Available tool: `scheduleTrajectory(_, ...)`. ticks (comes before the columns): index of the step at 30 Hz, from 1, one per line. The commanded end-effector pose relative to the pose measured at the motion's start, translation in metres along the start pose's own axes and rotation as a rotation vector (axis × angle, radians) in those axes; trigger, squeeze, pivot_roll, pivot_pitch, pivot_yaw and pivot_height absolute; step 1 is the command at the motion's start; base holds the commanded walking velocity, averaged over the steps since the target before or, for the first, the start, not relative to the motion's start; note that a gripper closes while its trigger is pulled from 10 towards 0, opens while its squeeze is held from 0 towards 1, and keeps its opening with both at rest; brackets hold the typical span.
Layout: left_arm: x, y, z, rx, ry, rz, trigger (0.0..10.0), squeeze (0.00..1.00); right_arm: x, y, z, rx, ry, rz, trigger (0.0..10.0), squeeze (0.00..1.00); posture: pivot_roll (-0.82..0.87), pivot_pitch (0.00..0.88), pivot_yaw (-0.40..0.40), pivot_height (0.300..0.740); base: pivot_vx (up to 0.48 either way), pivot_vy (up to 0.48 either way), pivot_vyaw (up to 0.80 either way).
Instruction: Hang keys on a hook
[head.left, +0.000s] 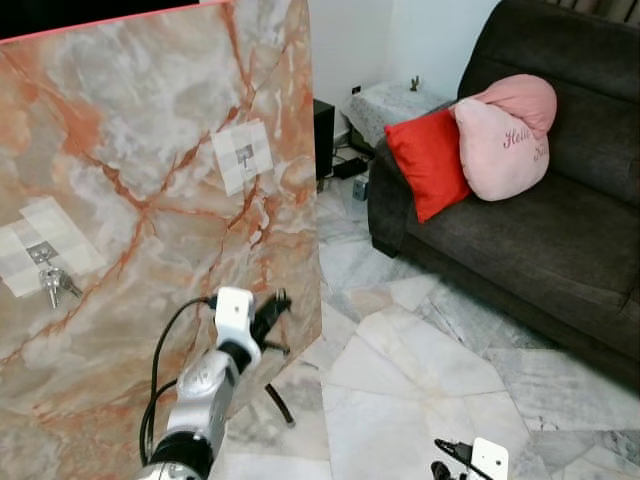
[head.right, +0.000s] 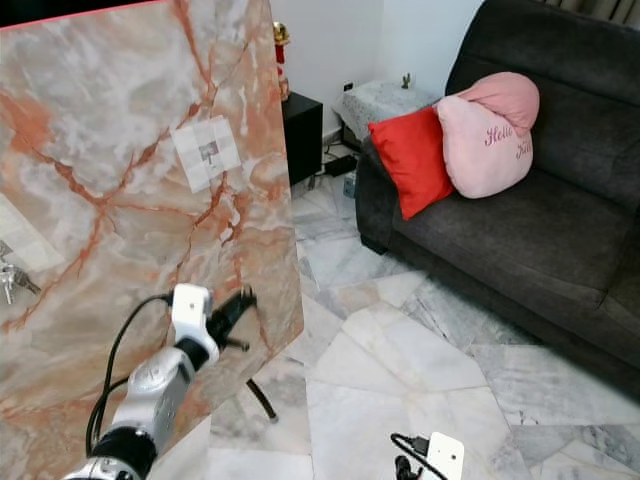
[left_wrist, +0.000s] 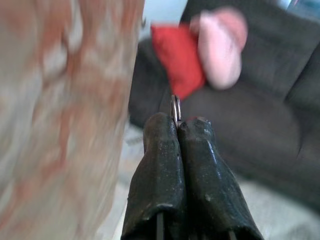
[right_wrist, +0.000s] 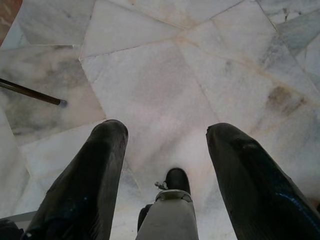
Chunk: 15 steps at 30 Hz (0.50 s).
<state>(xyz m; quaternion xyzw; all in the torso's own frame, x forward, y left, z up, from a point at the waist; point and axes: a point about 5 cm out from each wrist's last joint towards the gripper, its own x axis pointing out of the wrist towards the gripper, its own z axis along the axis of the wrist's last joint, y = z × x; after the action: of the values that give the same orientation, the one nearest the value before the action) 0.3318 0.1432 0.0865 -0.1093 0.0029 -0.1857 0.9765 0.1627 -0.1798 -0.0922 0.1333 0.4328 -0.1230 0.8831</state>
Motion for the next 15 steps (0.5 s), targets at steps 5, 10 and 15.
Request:
scheduleTrajectory(5,0.012,-0.006,0.023,-0.002,-0.078,-0.021,10.0,0.0,0.0,-0.002,0.0,-0.01,0.016,-0.008,10.0,0.0,-0.01,0.0,-0.031,0.74,0.0,0.0,0.0)
scheduleTrajectory(10,0.009,-0.008,0.025,0.011,-0.085,-0.013,10.0,0.0,0.0,-0.001,-0.001,-0.018,0.009,-0.006,10.0,0.0,-0.02,0.0,-0.029,0.74,0.0,0.0,0.0)
scheduleTrajectory(15,0.003,-0.012,0.034,0.044,-0.124,-0.026,10.0,0.0,-0.001,-0.004,-0.002,-0.02,0.012,-0.022,10.0,0.0,-0.02,0.0,-0.031,0.74,0.0,0.0,0.8)
